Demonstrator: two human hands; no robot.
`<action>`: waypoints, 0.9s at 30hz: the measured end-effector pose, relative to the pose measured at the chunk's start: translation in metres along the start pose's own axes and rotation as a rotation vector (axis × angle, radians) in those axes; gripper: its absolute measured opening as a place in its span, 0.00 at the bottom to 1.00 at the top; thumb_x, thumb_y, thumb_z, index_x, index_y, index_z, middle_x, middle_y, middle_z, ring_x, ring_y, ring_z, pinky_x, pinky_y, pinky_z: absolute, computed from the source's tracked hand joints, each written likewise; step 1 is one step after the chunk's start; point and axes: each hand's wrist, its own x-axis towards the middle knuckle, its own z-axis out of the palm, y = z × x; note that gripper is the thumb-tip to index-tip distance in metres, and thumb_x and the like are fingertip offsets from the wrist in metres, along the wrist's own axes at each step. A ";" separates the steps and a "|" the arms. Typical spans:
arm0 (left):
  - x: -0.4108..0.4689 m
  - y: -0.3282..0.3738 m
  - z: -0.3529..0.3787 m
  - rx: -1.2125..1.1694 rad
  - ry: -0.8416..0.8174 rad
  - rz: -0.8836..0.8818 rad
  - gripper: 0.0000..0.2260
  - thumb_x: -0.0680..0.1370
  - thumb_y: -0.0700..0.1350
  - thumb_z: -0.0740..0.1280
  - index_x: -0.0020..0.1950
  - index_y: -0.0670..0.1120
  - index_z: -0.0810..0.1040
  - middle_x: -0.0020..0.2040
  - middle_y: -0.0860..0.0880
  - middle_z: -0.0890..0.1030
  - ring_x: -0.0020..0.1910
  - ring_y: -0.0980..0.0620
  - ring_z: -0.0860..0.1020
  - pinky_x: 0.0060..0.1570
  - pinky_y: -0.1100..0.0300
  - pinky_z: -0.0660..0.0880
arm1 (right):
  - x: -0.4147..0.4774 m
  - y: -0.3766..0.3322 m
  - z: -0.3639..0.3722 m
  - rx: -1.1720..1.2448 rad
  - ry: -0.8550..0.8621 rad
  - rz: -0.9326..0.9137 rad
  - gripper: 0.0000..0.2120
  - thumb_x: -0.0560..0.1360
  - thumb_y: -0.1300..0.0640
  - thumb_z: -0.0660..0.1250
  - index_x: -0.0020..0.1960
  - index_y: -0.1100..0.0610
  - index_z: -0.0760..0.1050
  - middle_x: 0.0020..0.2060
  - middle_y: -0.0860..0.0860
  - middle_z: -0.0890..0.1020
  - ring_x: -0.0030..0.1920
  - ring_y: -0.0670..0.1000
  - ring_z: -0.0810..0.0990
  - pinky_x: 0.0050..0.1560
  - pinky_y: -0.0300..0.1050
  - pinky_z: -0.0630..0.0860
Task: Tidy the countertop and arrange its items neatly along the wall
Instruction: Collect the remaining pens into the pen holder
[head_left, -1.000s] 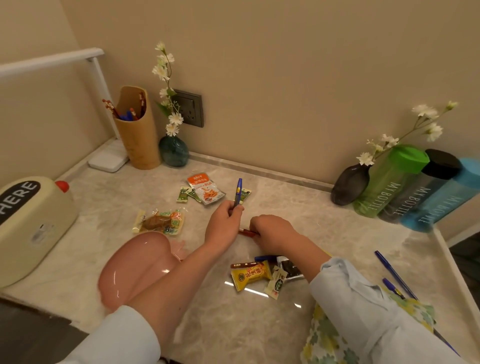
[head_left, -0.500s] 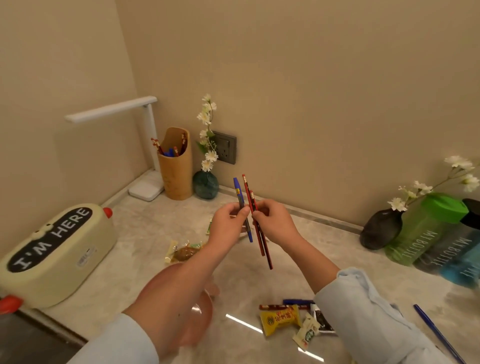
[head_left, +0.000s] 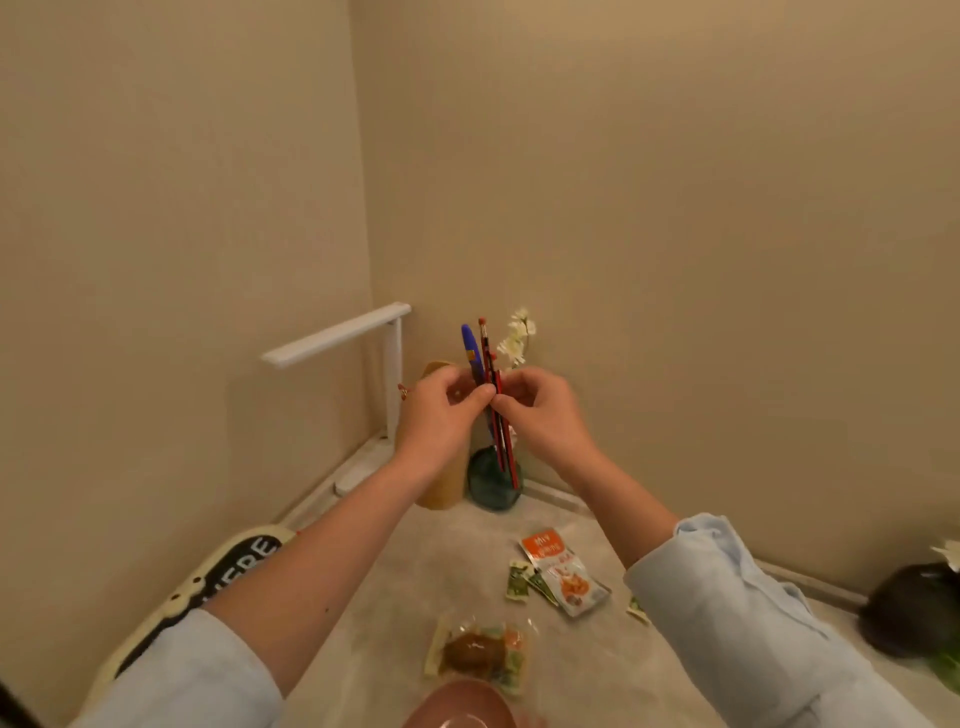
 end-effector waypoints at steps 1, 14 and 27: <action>0.010 0.005 -0.008 0.022 0.020 0.027 0.04 0.75 0.48 0.71 0.47 0.58 0.80 0.44 0.56 0.83 0.47 0.53 0.82 0.51 0.49 0.80 | 0.010 -0.008 0.004 0.021 0.021 -0.016 0.07 0.74 0.60 0.69 0.47 0.49 0.81 0.41 0.47 0.85 0.44 0.46 0.83 0.50 0.51 0.81; 0.078 -0.012 -0.047 0.211 0.044 0.147 0.08 0.77 0.50 0.69 0.54 0.54 0.82 0.49 0.58 0.82 0.46 0.63 0.78 0.40 0.69 0.69 | 0.073 -0.013 0.060 0.023 0.162 -0.061 0.06 0.76 0.59 0.68 0.52 0.55 0.80 0.44 0.46 0.83 0.47 0.44 0.81 0.47 0.38 0.78; 0.074 -0.094 -0.029 0.547 -0.093 0.037 0.18 0.75 0.55 0.70 0.64 0.56 0.79 0.61 0.51 0.77 0.59 0.51 0.75 0.56 0.59 0.72 | 0.051 0.045 0.076 -0.142 0.079 0.110 0.17 0.75 0.63 0.67 0.63 0.54 0.79 0.55 0.48 0.84 0.55 0.44 0.81 0.58 0.45 0.79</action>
